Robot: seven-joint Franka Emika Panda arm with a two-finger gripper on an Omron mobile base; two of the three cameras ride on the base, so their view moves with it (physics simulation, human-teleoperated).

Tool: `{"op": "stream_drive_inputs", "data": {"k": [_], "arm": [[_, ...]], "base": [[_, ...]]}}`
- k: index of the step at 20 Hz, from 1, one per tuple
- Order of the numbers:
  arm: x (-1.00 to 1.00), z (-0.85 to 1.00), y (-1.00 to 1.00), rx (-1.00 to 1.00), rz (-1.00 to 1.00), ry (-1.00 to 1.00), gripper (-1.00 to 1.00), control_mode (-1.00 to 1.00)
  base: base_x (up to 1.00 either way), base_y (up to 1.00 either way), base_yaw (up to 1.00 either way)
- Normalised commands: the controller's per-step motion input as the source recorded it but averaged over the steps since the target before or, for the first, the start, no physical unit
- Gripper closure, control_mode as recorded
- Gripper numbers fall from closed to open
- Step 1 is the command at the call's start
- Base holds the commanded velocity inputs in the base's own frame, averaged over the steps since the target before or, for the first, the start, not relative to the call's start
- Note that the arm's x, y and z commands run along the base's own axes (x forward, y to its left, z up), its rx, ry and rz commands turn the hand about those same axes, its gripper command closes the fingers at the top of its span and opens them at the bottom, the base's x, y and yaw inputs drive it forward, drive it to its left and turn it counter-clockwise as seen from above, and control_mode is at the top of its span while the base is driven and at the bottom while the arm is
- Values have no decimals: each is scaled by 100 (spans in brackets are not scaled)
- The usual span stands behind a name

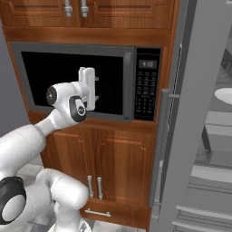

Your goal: Transport the chicken drumstick from the fridge to the microwave and turn on the microwave.

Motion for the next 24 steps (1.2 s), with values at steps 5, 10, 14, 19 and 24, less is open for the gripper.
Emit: {"op": "stream_drive_inputs", "data": {"k": [5,10,14,19,24], "arm": [[30,0,-5,0,6,0,-100,-100],[51,-1,-1,0,4,0,-100,-100],[56,0,-9,4,7,9,-100,-100],[50,-2,-11,4,8,12,-100,-100],[21,-11,-7,5,8,20,-100,-100]], "base": [[0,0,0],[0,0,0],[0,0,0],[0,0,0],[0,0,0]]}}
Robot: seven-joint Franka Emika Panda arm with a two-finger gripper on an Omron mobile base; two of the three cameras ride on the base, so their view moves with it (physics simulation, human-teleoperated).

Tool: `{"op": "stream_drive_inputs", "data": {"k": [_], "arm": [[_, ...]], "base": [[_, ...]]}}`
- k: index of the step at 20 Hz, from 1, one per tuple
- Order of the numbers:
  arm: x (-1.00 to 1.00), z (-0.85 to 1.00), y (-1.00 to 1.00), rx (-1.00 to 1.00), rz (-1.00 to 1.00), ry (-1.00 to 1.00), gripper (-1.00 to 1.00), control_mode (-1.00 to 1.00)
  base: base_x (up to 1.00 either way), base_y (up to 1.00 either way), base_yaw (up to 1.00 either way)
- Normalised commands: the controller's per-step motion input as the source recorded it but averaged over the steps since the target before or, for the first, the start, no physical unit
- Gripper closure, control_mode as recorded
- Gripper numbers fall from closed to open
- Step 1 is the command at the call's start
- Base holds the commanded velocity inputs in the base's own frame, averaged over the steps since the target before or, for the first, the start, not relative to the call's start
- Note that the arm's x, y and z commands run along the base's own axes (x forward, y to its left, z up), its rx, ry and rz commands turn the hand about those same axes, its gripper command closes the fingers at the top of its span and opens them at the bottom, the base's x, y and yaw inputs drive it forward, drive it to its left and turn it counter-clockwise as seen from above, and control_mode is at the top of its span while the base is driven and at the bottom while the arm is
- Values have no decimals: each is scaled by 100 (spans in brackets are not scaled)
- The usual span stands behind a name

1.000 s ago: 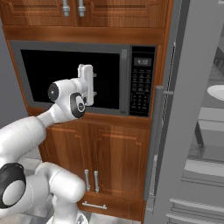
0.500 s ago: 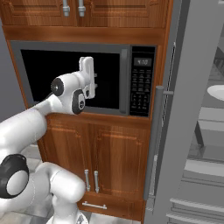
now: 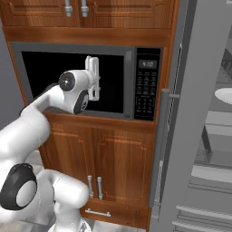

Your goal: Transport the chicken drumstick from the fridge to the microwave and turn on the microwave.

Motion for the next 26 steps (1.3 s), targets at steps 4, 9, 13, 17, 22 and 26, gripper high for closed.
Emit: {"op": "stream_drive_inputs", "data": {"k": [4,9,13,17,22,26], "arm": [[-7,0,0,4,11,2,-100,-100],[-35,0,4,1,9,0,-100,-100],[-60,0,-6,9,1,-4,-100,-100],[-67,0,-12,9,0,-8,-100,-100],[-64,0,-20,9,0,-2,-100,-100],[-55,0,-26,2,0,0,-100,-100]], "base": [[0,0,0],[0,0,0],[0,0,0],[0,0,0],[0,0,0],[0,0,0]]}}
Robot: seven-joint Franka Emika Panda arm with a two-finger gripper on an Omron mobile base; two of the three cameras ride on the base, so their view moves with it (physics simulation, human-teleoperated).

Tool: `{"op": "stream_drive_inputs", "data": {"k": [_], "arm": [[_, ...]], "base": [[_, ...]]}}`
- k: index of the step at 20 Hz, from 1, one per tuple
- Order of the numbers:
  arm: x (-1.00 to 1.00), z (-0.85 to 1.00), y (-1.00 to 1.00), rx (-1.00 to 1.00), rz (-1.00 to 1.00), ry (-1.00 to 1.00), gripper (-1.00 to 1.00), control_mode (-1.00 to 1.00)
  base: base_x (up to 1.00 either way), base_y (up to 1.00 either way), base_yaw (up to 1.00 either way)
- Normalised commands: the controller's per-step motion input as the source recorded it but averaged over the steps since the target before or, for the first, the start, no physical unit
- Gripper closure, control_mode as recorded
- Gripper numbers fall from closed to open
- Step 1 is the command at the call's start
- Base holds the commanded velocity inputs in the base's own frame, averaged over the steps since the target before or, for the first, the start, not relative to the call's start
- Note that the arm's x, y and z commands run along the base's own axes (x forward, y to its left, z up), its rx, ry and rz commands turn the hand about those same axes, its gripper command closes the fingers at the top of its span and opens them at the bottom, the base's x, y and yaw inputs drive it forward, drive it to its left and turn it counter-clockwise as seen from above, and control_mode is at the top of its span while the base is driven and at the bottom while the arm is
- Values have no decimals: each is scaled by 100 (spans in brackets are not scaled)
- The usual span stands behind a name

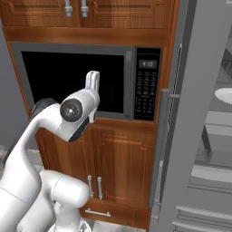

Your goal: Transport the chicken drumstick from the fridge to the microwave and turn on the microwave.

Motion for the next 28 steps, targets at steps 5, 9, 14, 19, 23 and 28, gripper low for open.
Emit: {"op": "stream_drive_inputs", "data": {"k": [5,9,14,19,23,28], "arm": [[-44,0,-26,0,0,5,-100,-100],[-43,0,-40,0,0,8,-100,-100],[-33,-19,-30,0,0,6,-100,-100],[-12,-46,-6,0,0,-3,-100,-100],[4,-47,1,0,0,-11,-100,-100],[6,-32,2,0,-2,-6,-100,-100]], "base": [[0,0,0],[0,0,0],[0,0,0],[0,0,0],[0,0,0],[0,0,0]]}}
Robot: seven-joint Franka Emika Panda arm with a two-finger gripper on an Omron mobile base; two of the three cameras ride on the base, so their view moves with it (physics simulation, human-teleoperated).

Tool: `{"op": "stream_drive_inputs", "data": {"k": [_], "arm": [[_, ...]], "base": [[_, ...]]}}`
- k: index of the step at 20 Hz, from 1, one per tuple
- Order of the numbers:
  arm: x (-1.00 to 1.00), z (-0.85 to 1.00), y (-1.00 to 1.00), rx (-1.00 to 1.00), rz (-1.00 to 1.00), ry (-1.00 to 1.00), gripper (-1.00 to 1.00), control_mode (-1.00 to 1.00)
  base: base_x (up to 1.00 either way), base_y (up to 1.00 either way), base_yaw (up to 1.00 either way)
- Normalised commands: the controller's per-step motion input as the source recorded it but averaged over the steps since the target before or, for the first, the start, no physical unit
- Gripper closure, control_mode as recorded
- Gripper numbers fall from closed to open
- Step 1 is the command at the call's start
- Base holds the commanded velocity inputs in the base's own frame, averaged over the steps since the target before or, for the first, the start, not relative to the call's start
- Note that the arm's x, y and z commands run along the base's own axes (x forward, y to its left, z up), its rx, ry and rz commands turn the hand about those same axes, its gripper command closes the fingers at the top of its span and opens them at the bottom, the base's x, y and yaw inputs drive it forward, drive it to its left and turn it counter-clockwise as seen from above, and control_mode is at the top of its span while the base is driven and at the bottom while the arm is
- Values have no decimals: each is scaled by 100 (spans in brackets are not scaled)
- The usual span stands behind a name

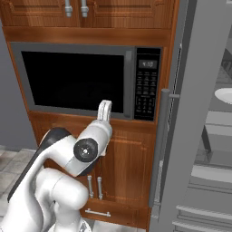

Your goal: Transport the chicken drumstick from the fridge to the microwave and turn on the microwave.

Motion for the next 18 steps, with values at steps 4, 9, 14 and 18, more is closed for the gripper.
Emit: {"op": "stream_drive_inputs", "data": {"k": [4,9,14,18], "arm": [[0,-23,-5,1,-13,2,-100,-100],[0,-18,-12,5,-11,8,-100,-100],[-2,-20,-38,14,0,6,-100,-100],[-1,-22,-37,17,5,4,-100,-100]], "base": [[0,0,0],[0,0,0],[0,0,0],[0,0,0]]}}
